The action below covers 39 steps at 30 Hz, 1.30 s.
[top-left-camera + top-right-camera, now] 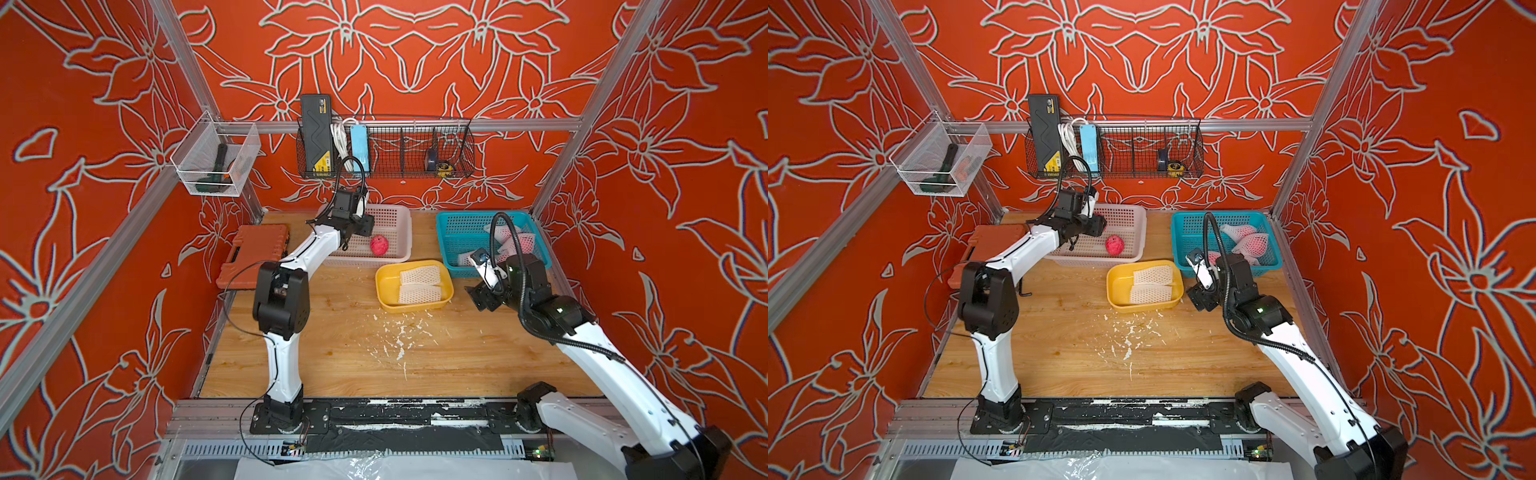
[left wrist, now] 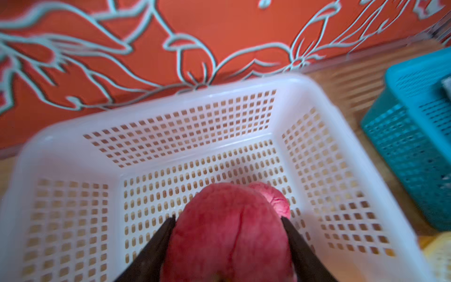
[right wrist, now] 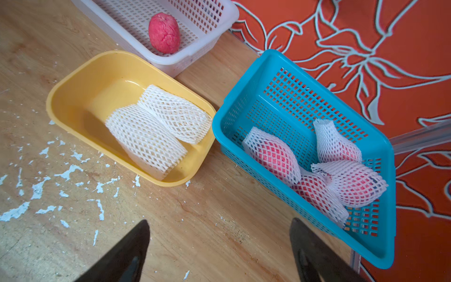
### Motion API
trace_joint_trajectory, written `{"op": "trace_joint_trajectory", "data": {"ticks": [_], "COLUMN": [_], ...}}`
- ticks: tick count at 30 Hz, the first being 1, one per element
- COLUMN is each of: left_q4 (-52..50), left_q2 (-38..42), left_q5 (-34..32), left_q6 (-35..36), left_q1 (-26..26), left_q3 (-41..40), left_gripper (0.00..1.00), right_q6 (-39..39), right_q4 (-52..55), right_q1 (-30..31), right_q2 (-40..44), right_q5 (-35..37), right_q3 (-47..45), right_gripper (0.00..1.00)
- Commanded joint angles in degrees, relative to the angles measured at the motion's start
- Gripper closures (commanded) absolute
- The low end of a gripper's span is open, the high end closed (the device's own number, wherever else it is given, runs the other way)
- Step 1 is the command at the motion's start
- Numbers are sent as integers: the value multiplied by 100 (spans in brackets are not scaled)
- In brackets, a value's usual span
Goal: Remove foam nets from apples
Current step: Place the apple in the basket.
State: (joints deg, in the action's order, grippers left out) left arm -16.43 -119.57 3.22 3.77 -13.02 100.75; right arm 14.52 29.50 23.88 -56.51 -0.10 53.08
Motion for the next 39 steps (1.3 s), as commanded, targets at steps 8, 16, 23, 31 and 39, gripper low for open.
{"op": "trace_joint_trajectory", "data": {"ticks": [8, 16, 23, 31, 39], "left_q4": [-100, -29, -71, -28, 123], "left_q2": [-455, -741, -738, -388, 275], "left_q5": [-166, -14, 99, 106, -97], "left_q6": [-127, -96, -196, -368, -419], "left_q1": [71, 71, 79, 75, 80], "left_q3": [-116, -190, -152, -282, -696], "left_gripper": [44, 42, 31, 12, 2], "right_q6": [-332, -302, -294, -347, -1516], "right_q4": [-370, -616, -203, 539, 1458], "right_q1": [-444, -740, -1245, -1630, -2115], "right_q2": [-766, -1364, -2427, -3534, -3900], "right_q5": [306, 505, 715, 1209, 1460], "right_q3": [617, 852, 1741, 2866, 3657], "right_gripper": [10, 9, 9, 7, 8]}}
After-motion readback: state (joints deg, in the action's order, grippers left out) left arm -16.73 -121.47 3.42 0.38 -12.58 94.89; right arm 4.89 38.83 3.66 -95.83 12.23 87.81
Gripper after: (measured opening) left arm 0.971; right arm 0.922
